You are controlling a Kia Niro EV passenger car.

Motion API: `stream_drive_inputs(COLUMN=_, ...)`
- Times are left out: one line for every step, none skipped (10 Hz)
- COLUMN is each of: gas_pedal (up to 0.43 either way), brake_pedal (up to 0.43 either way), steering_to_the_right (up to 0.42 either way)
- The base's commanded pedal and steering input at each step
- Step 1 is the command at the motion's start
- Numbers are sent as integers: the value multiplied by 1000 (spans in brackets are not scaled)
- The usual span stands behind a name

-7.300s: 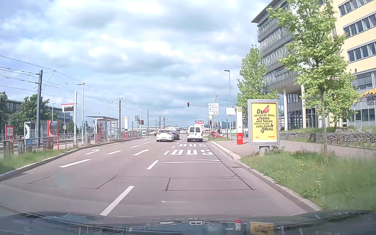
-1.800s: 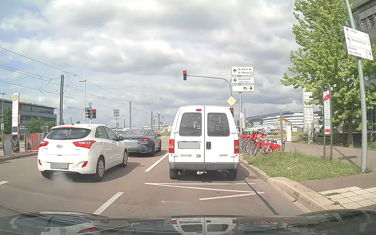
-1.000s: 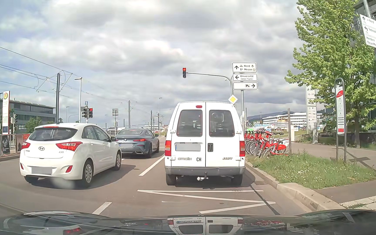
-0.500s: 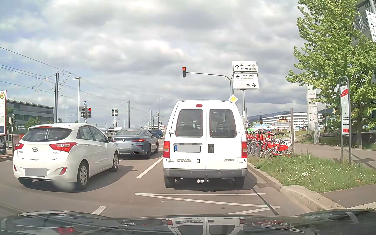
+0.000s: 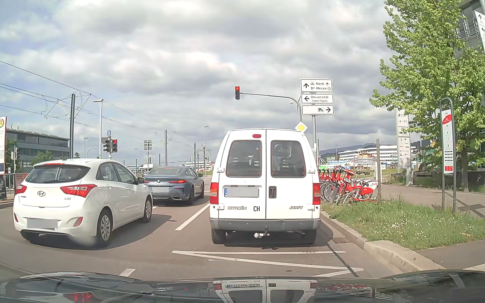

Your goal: Follow the waypoints while adhering to traffic rules and regulations

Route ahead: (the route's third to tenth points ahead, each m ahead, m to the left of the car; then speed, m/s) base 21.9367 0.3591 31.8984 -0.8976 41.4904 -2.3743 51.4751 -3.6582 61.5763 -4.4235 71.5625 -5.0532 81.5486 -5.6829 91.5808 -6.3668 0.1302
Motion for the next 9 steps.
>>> stream_drive_inputs(gas_pedal=0, brake_pedal=159, steering_to_the_right=2)
stream_drive_inputs(gas_pedal=0, brake_pedal=165, steering_to_the_right=2)
stream_drive_inputs(gas_pedal=0, brake_pedal=165, steering_to_the_right=1)
stream_drive_inputs(gas_pedal=0, brake_pedal=171, steering_to_the_right=1)
stream_drive_inputs(gas_pedal=0, brake_pedal=189, steering_to_the_right=1)
stream_drive_inputs(gas_pedal=0, brake_pedal=189, steering_to_the_right=1)
stream_drive_inputs(gas_pedal=0, brake_pedal=189, steering_to_the_right=1)
stream_drive_inputs(gas_pedal=0, brake_pedal=189, steering_to_the_right=1)
stream_drive_inputs(gas_pedal=0, brake_pedal=189, steering_to_the_right=2)
